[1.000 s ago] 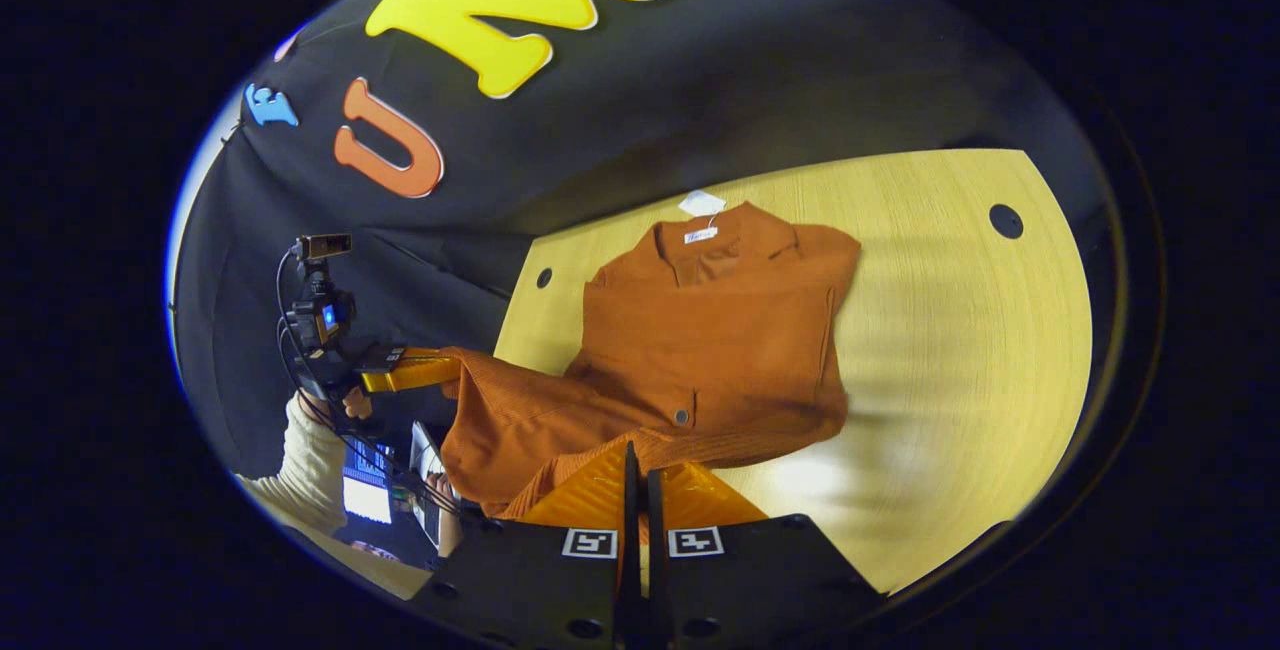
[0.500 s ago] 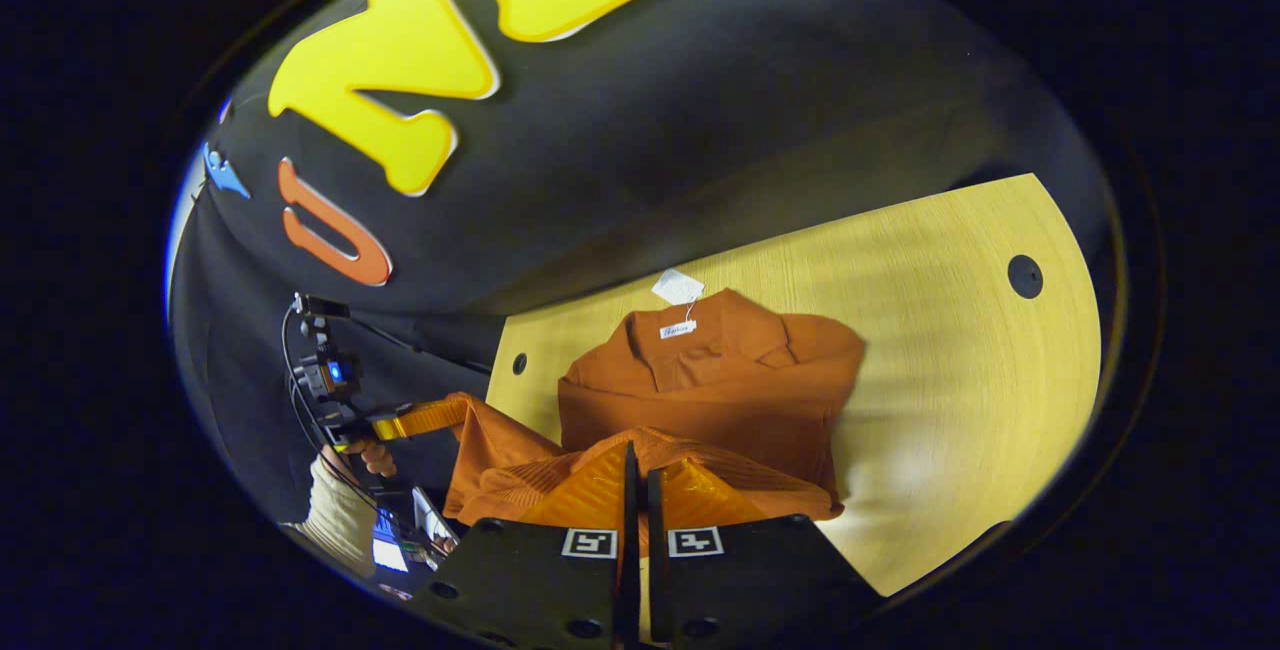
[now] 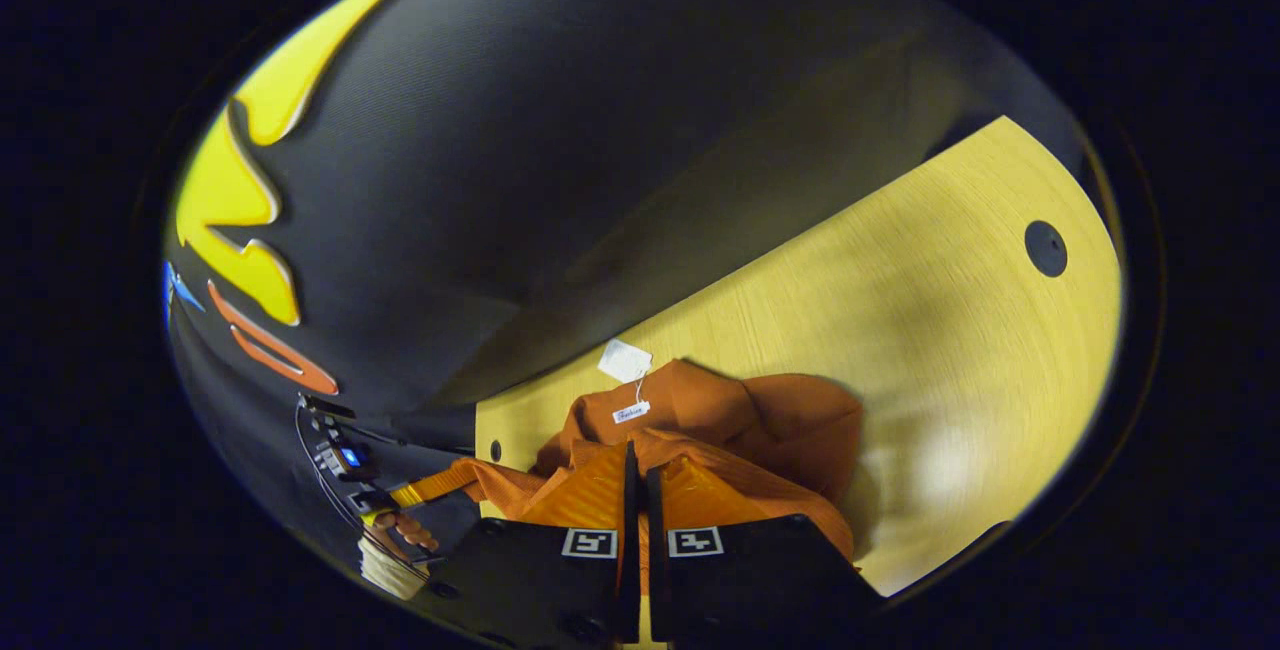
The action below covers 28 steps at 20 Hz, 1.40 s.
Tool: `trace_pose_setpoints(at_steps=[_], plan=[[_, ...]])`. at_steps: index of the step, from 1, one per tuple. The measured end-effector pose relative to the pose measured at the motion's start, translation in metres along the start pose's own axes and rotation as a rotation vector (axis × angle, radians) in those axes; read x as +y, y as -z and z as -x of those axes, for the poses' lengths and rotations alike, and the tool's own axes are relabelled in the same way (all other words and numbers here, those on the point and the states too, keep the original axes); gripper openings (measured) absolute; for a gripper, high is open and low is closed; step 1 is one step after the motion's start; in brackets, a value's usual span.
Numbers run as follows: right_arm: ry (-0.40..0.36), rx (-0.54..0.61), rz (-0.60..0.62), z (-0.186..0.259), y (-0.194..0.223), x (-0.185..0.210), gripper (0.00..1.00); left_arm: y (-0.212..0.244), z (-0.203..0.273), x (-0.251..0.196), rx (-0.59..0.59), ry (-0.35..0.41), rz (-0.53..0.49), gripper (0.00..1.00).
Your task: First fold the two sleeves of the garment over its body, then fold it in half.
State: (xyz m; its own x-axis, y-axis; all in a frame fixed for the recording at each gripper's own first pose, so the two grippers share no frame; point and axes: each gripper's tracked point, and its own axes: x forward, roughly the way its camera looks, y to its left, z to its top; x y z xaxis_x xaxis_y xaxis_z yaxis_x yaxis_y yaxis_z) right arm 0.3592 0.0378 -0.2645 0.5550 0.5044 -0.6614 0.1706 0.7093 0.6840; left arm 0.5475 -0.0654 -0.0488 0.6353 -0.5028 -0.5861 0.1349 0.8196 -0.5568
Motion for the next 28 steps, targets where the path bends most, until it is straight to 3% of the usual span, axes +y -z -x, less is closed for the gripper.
trace_pose_setpoints(at_steps=[5,13,17,22,28], plan=[[0.020,-0.055,-0.143,-0.024,-0.018,-0.034,0.04,-0.015,-0.002,0.043,-0.099,0.029,0.331,0.03],[0.056,-0.095,-0.277,-0.054,-0.020,-0.066,0.06,-0.048,0.042,0.106,-0.137,-0.028,0.441,0.03],[0.043,-0.128,-0.366,-0.060,-0.020,-0.071,0.04,-0.059,0.056,0.135,-0.205,-0.048,0.575,0.03],[0.054,-0.190,-0.472,-0.065,-0.018,-0.078,0.04,-0.060,0.065,0.148,-0.308,-0.046,0.745,0.04],[0.019,-0.273,-0.612,-0.064,-0.017,-0.085,0.04,-0.056,0.077,0.152,-0.374,-0.027,0.838,0.04]])
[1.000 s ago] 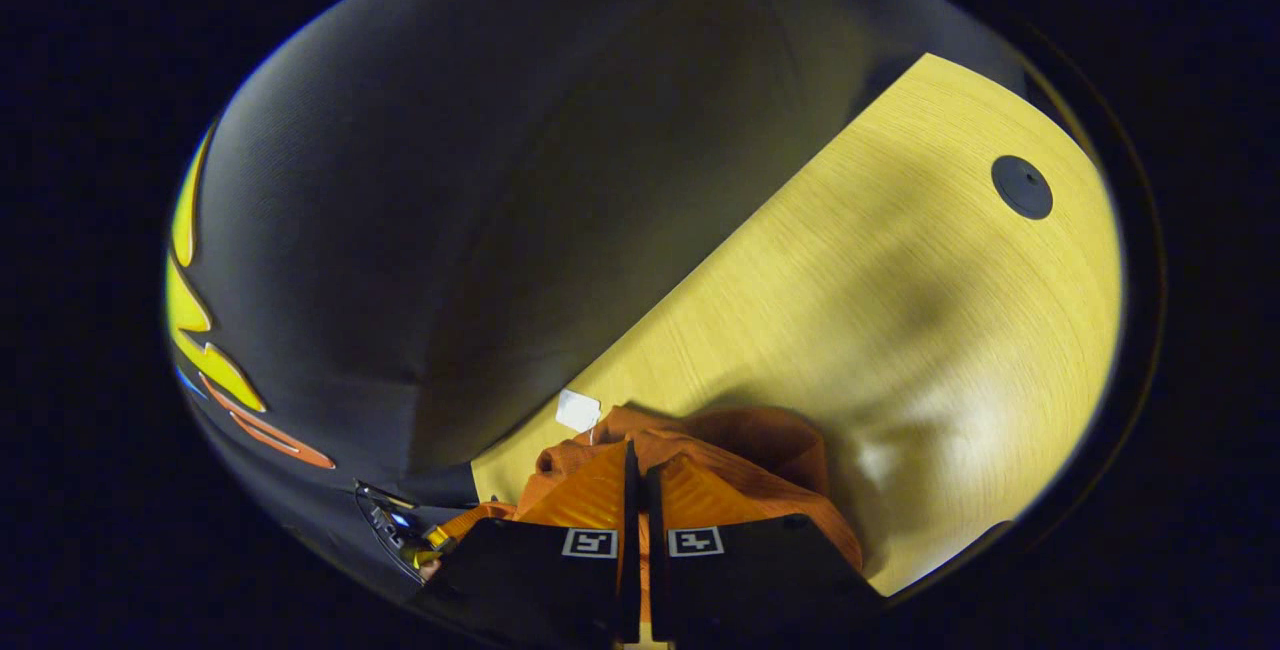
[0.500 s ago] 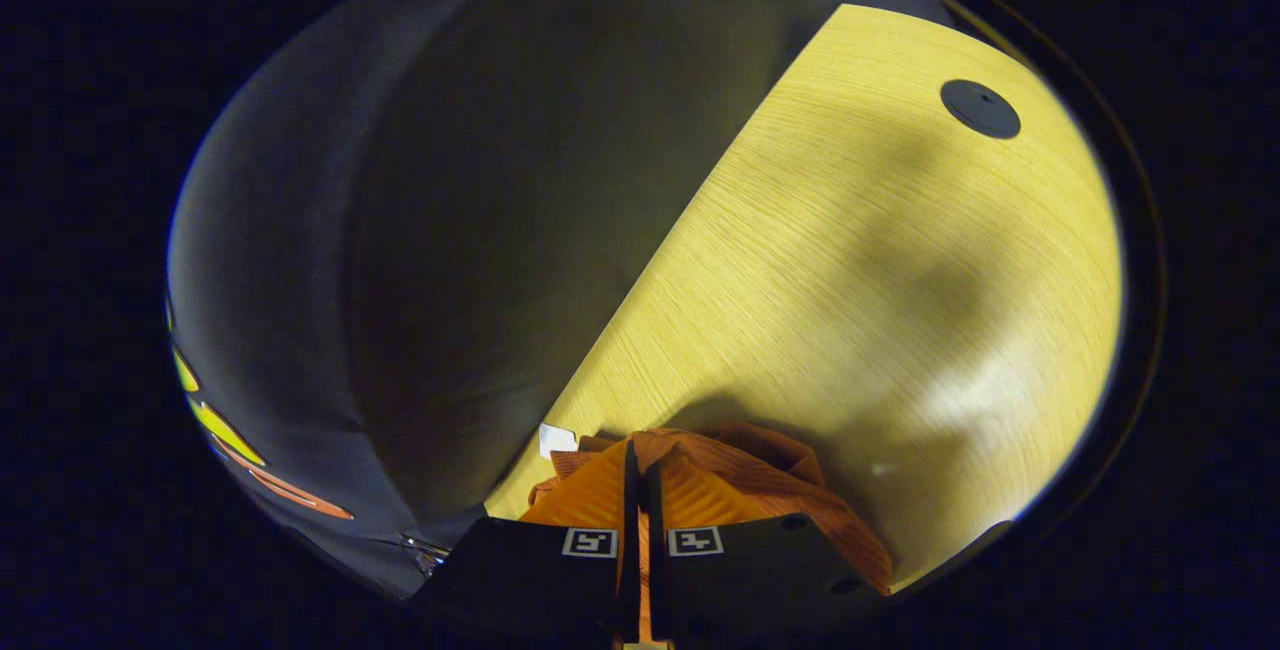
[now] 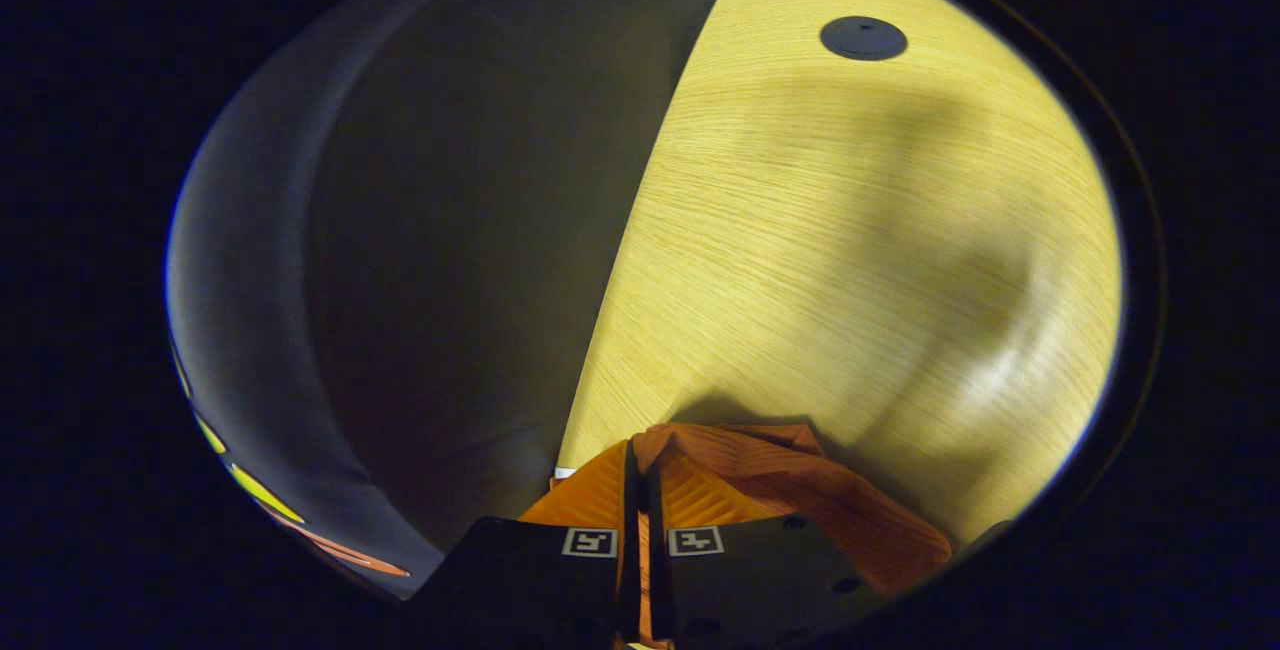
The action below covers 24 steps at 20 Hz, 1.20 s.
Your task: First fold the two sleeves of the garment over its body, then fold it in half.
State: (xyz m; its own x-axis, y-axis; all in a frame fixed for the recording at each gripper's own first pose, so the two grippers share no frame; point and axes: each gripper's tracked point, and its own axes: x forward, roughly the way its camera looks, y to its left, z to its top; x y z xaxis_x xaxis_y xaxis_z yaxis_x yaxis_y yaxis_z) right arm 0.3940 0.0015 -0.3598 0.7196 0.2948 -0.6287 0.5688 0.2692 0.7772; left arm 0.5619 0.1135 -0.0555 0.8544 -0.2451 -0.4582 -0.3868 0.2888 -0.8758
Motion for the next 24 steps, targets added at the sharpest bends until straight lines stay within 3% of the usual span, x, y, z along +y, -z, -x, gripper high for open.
trace_pose_setpoints(at_steps=[10,14,15,16,17,18,19,20,22,23,24], plan=[[-0.042,-0.120,-0.136,-0.006,0.001,-0.001,0.07,0.007,0.008,0.014,-0.110,0.064,0.200,0.07],[-0.061,-0.130,-0.157,-0.001,-0.003,0.002,0.07,0.008,0.024,0.021,-0.119,0.073,0.201,0.08],[-0.061,-0.133,-0.163,-0.003,-0.002,0.003,0.14,0.008,0.029,0.023,-0.129,0.078,0.205,0.11],[-0.055,-0.134,-0.170,-0.003,-0.001,0.002,0.14,0.006,0.035,0.024,-0.142,0.085,0.212,0.13],[-0.061,-0.135,-0.182,-0.003,-0.001,0.003,0.15,0.005,0.042,0.025,-0.153,0.099,0.218,0.22],[-0.063,-0.134,-0.193,-0.003,0.000,0.004,0.25,0.005,0.048,0.025,-0.159,0.115,0.227,0.27],[-0.067,-0.136,-0.201,-0.002,-0.001,0.005,0.18,0.005,0.056,0.026,-0.160,0.124,0.228,0.38],[-0.071,-0.138,-0.205,-0.001,-0.003,0.006,0.45,0.006,0.063,0.027,-0.162,0.137,0.229,0.43],[-0.081,-0.146,-0.214,0.001,-0.007,0.010,0.51,0.005,0.080,0.027,-0.174,0.163,0.228,0.58],[-0.089,-0.151,-0.217,0.003,-0.010,0.012,0.60,0.006,0.089,0.028,-0.179,0.173,0.223,0.84],[-0.091,-0.149,-0.222,0.005,-0.009,0.015,0.70,-0.002,0.099,0.027,-0.181,0.180,0.220,0.88]])
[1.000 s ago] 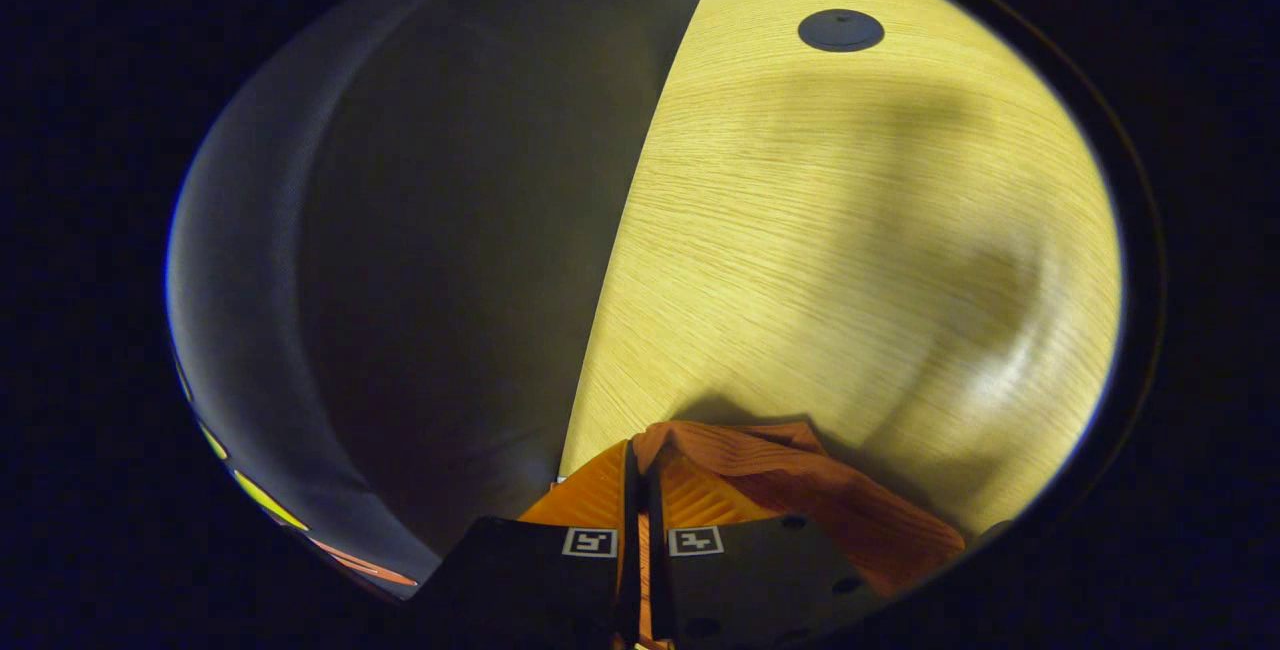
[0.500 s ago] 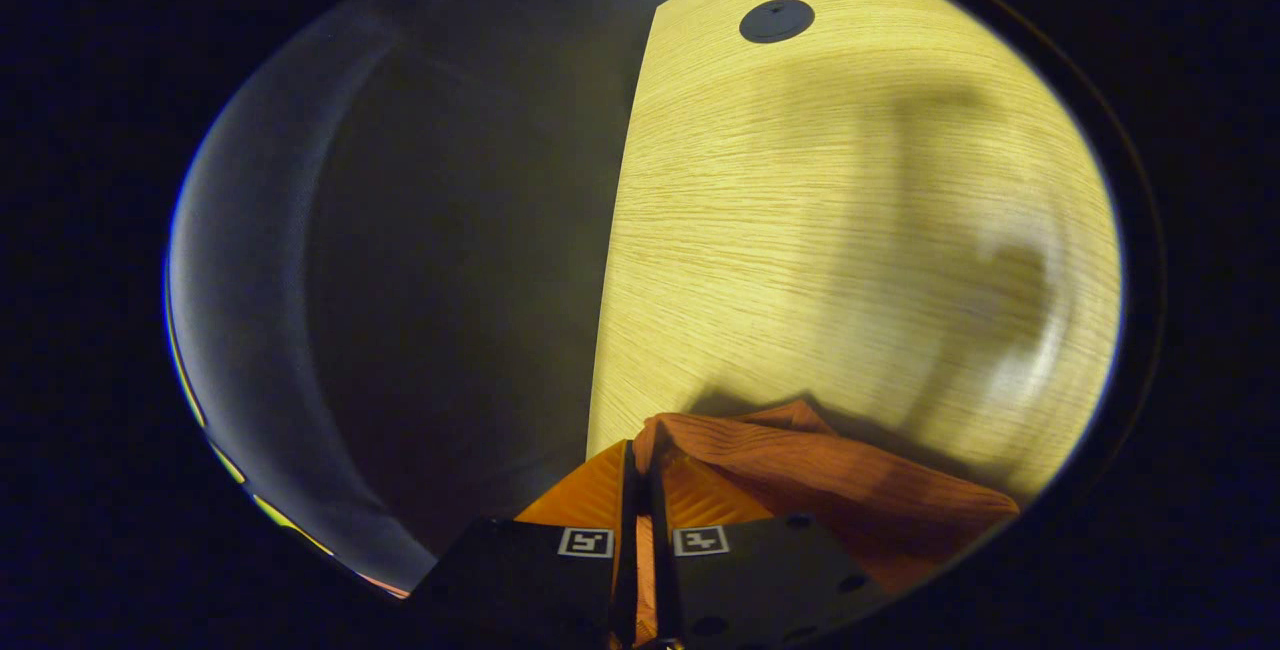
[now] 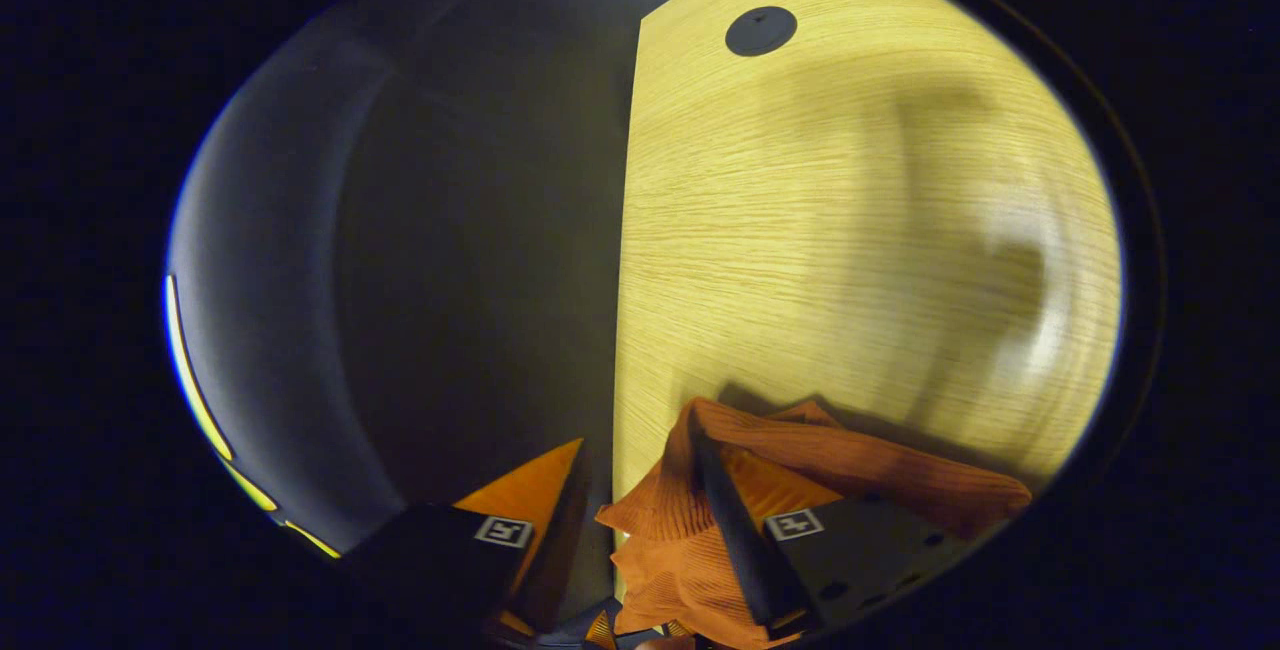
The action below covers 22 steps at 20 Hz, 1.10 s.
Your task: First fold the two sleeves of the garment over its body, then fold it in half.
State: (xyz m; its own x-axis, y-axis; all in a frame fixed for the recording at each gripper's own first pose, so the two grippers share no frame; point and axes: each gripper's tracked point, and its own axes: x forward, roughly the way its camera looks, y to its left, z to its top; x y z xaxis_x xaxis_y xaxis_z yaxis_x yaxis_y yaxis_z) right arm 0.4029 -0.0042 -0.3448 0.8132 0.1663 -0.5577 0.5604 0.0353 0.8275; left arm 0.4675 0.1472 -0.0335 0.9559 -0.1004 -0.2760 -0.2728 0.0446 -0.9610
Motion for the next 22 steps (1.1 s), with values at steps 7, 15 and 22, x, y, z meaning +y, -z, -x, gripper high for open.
trace_pose_setpoints(at_steps=[7,15,22], plan=[[-0.069,0.029,0.014,0.015,0.007,0.038,0.82,0.015,0.029,-0.068,0.014,0.064,0.010,0.96],[-0.126,0.048,0.061,0.045,0.014,0.074,0.82,0.022,0.054,-0.131,0.030,0.156,-0.054,1.00],[-0.203,0.044,0.252,0.116,0.029,0.124,0.82,0.023,0.081,-0.147,-0.017,0.189,-0.202,0.96]])
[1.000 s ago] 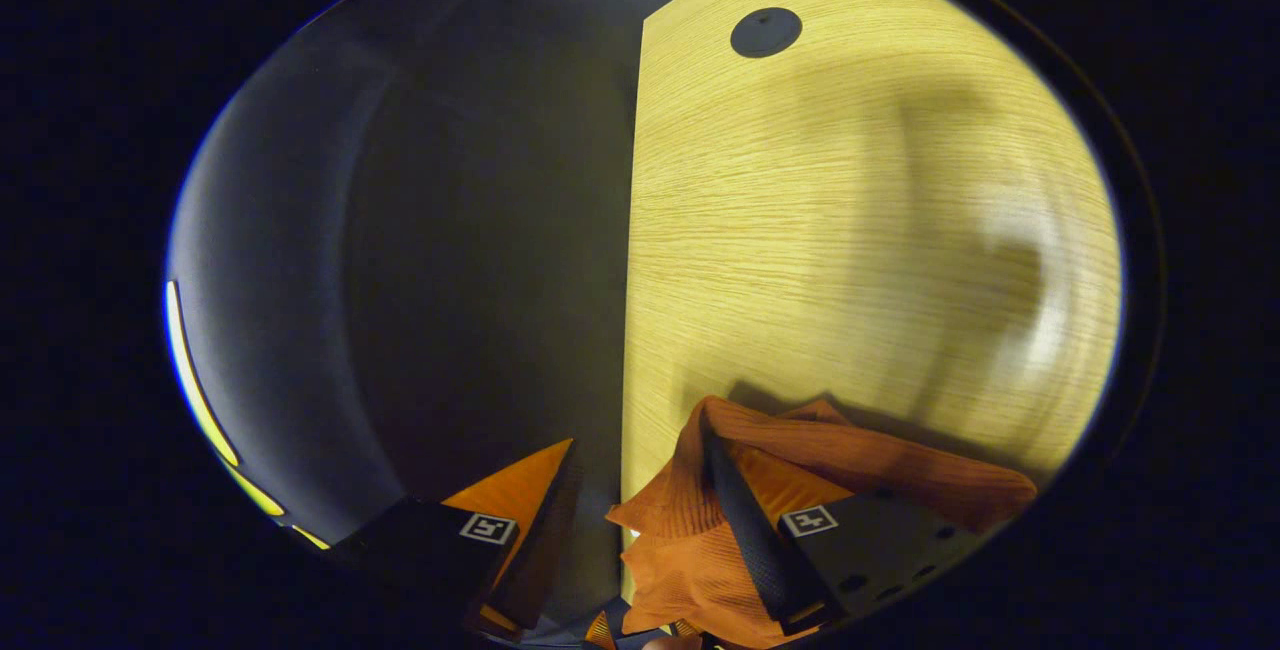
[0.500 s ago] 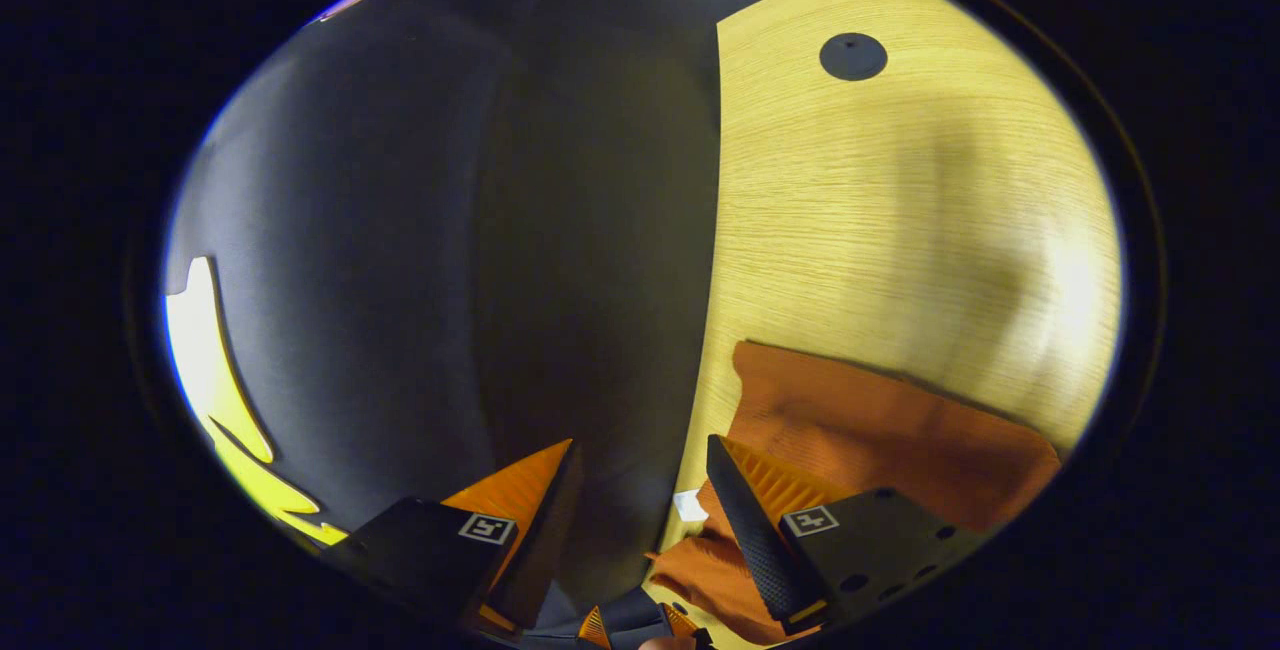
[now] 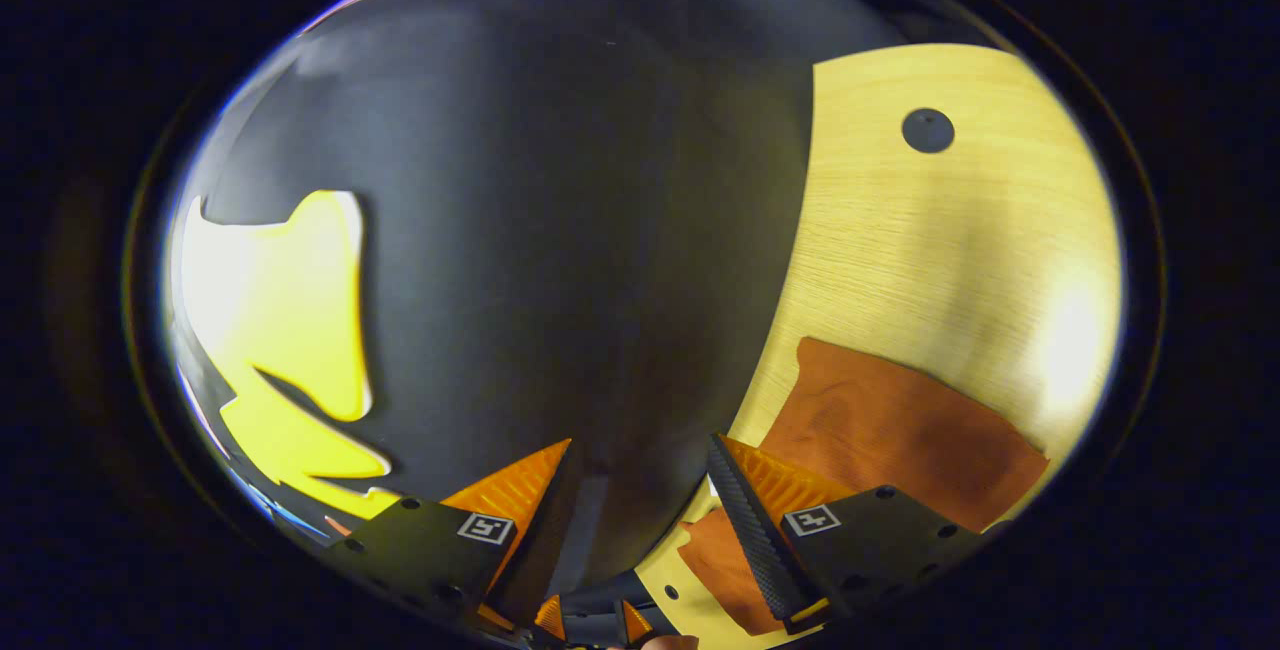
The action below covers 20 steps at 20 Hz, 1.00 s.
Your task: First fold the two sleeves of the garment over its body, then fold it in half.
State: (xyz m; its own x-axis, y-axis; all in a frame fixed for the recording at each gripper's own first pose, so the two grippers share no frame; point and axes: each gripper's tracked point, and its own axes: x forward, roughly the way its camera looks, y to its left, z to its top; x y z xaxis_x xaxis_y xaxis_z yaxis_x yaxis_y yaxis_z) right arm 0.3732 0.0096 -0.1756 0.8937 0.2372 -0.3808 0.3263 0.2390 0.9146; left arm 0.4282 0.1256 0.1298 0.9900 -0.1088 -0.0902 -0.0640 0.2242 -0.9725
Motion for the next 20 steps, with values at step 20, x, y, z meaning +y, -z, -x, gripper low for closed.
trace_pose_setpoints(at_steps=[20], plan=[[-0.073,-0.217,0.996,0.219,0.030,0.092,0.93,-0.015,0.191,-0.093,-0.113,-0.068,-1.032,0.97]])
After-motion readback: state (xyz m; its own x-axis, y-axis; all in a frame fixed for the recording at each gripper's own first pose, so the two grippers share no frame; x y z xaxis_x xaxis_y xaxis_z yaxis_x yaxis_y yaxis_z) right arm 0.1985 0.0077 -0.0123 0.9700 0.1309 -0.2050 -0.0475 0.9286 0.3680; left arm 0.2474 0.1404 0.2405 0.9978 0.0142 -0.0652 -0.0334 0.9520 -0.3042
